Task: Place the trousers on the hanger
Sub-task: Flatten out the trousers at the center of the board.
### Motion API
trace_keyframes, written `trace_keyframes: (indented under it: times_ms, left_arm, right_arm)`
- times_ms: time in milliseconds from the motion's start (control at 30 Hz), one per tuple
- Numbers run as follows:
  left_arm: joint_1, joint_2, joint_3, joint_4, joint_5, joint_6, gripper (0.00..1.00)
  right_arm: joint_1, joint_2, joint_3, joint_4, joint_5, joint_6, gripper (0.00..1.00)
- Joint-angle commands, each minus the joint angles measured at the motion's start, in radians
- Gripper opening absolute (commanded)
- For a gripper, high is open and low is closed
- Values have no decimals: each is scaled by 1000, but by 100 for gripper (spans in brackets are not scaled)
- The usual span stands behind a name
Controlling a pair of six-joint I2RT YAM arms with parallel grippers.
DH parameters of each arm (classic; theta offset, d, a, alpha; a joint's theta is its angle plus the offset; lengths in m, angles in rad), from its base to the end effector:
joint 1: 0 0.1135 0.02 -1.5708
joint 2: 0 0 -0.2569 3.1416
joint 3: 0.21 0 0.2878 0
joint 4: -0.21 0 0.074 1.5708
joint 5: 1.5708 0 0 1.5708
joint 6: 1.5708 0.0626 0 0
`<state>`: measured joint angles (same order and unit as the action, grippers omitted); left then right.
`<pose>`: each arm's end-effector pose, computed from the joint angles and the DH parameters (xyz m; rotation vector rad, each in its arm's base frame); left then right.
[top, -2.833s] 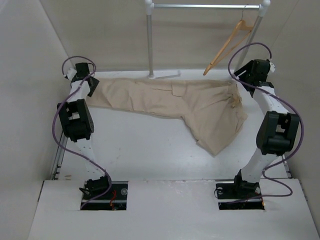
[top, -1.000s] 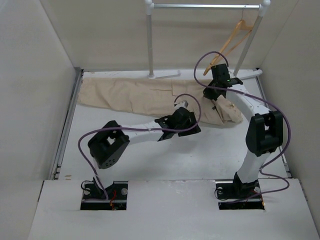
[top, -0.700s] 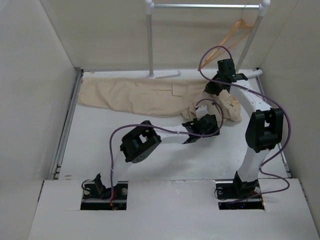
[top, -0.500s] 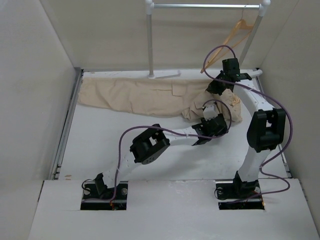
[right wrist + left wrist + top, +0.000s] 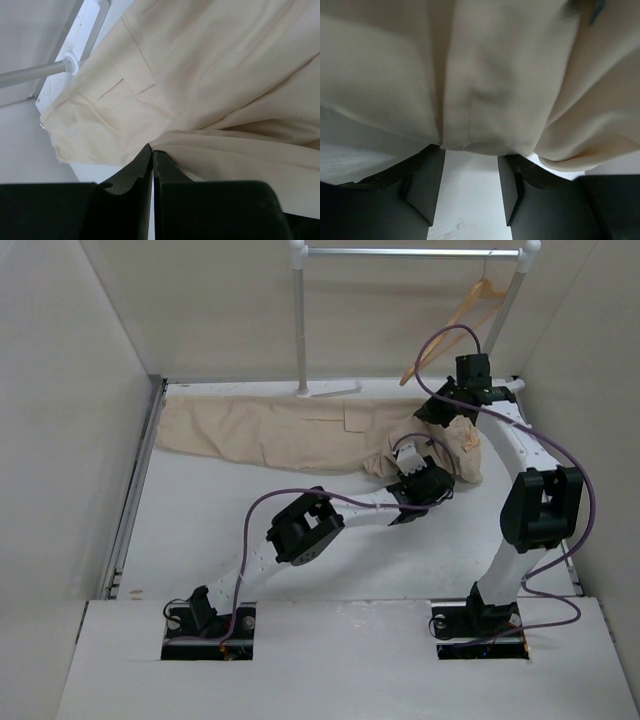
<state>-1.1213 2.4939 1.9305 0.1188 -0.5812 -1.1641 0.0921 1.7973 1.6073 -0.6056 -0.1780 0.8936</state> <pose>0.2955 -0.5335 0.1146 -0.4242 2.0102 -0.9088 0.4574 0.0534 0.2727 0.8760 2.2970 0.6677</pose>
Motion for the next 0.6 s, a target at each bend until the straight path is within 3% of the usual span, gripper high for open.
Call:
trace_keyframes:
  times_ms: [0,400,500,567]
  left_arm:
    - [-19,-33,-31,90,-32,-37,43]
    - [15,108,192,73,-35,-35,47]
    - [22,131,212,73,-34,-46,45]
    - [33,149,245,65,-28,-43,38]
  right_arm:
    - [-10,-47,-23,55,-25,1,9]
    - [-36,-75,-93,109,-98,18,8]
    - [-41,-85,-99,121,-115,27,8]
    - [-38,-90,-102,122,-121,30,8]
